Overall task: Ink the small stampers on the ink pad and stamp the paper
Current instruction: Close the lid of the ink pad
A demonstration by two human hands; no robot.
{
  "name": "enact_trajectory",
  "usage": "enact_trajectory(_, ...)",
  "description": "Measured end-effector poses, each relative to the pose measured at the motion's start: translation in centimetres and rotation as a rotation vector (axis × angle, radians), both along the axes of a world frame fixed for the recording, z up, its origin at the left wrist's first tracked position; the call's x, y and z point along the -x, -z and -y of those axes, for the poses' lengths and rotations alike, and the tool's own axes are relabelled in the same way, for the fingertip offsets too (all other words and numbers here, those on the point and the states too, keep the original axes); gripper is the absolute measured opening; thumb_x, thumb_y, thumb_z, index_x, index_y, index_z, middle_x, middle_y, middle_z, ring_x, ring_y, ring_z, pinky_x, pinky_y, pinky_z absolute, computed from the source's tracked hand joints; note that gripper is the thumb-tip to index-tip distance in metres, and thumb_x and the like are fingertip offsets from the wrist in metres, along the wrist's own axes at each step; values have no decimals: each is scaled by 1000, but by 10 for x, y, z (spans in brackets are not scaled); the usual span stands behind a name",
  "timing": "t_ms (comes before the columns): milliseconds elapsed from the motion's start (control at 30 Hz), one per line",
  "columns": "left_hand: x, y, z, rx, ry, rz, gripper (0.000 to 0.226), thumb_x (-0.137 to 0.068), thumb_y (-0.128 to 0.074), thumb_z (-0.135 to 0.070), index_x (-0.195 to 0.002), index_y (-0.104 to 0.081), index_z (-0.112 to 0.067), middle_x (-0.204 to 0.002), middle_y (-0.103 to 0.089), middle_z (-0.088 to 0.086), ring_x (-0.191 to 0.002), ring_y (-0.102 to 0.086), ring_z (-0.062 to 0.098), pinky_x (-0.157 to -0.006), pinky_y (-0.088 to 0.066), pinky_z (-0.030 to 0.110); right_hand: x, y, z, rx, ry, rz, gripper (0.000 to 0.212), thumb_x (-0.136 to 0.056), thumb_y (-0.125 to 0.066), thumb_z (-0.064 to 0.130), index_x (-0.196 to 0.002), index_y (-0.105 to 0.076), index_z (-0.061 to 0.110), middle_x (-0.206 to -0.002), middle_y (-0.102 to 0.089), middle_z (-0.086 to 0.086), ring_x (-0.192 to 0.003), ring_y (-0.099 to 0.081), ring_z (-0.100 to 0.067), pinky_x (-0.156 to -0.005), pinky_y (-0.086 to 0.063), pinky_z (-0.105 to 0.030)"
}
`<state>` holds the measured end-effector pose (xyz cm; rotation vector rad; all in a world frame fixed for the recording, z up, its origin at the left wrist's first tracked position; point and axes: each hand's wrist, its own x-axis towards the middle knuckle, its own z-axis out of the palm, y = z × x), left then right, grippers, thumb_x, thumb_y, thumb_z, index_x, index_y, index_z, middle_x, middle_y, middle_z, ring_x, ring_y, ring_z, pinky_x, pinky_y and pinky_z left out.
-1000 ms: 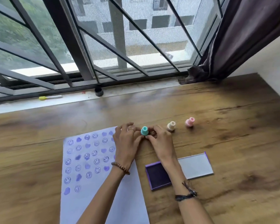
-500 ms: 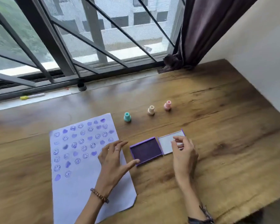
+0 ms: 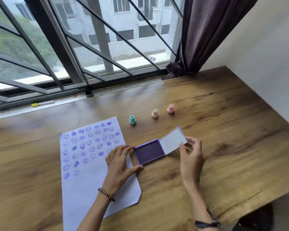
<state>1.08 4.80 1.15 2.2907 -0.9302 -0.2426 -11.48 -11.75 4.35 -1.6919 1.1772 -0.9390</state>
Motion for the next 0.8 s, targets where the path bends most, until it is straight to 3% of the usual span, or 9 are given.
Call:
enact_trajectory(67, 1, 0, 0, 5, -13, 1, 66, -61, -78, -47, -118, -53, -26, -123, -55, -4, -120, -42, 17, -93, -20, 27, 0, -7, -15, 184, -123, -29, 19, -83, -62, 7, -97, -58, 19, -91, -64, 3, -80, -60, -7, -69, -43, -7)
enact_trajectory(167, 2, -1, 0, 4, -25, -11, 66, -60, -78, -49, -117, -53, -27, -124, -54, -6, -121, -42, 17, -94, -20, 27, 3, -1, -41, 481, -363, -168, 14, -85, -62, 8, -95, -61, 18, -90, -66, 3, -86, -59, -8, -77, -45, -19)
enact_trajectory(267, 1, -2, -1, -2, -19, -44, 68, -60, -77, -50, -119, -52, -27, -127, -52, -6, -123, -39, 16, -95, -19, 27, 5, 10, -60, 646, -522, -290, 13, -90, -54, 17, -94, -66, 18, -91, -69, 1, -89, -65, -14, -76, -54, -29)
enact_trajectory(367, -4, -5, -3, -15, 4, -75, 64, -64, -75, -47, -121, -52, -27, -130, -51, -6, -124, -38, 17, -96, -20, 28, 6, 22, -69, 739, -563, -359, 12, -83, -64, 12, -91, -69, 19, -87, -71, 2, -82, -67, -14, -72, -54, -27)
enact_trajectory(433, -6, -7, -5, -10, 11, -102, 58, -69, -74, -41, -121, -53, -27, -131, -51, -6, -125, -38, 17, -99, -21, 30, 6, 26, -71, 739, -590, -378, 15, -79, -69, 10, -91, -70, 19, -85, -71, 3, -80, -66, -14, -74, -51, -25)
enact_trajectory(500, -6, -8, -5, -5, 8, -130, 50, -75, -71, -34, -121, -53, -26, -131, -51, -5, -125, -39, 18, -102, -23, 32, 5, 24, -71, 702, -570, -370, 10, -84, -62, 16, -89, -70, 18, -86, -71, 2, -83, -66, -15, -73, -53, -28)
enact_trajectory(567, -7, -8, -6, 8, 2, -129, 41, -80, -66, -27, -120, -54, -25, -130, -52, -4, -125, -41, 18, -102, -23, 32, 0, 20, -69, 545, -476, -362, 12, -81, -65, 22, -91, -69, 16, -96, -70, -2, -91, -66, -20, -77, -54, -34)
enact_trajectory(667, -7, -8, -6, 23, -3, -121, 36, -84, -61, -15, -118, -56, -24, -128, -54, -3, -124, -43, 17, -102, -26, 34, -12, 16, -67, 260, -370, -470, 44, -67, -78, 35, -105, -64, 17, -127, -54, -13, -116, -52, -29, -91, -48, -37)
enact_trajectory(800, -8, -7, -6, 36, -3, -118, 37, -84, -57, -6, -117, -57, -23, -127, -55, -3, -122, -45, 18, -102, -28, 35, -23, 17, -68, 213, -388, -577, 58, -67, -74, 41, -118, -55, 19, -141, -36, -18, -128, -37, -34, -102, -37, -39)
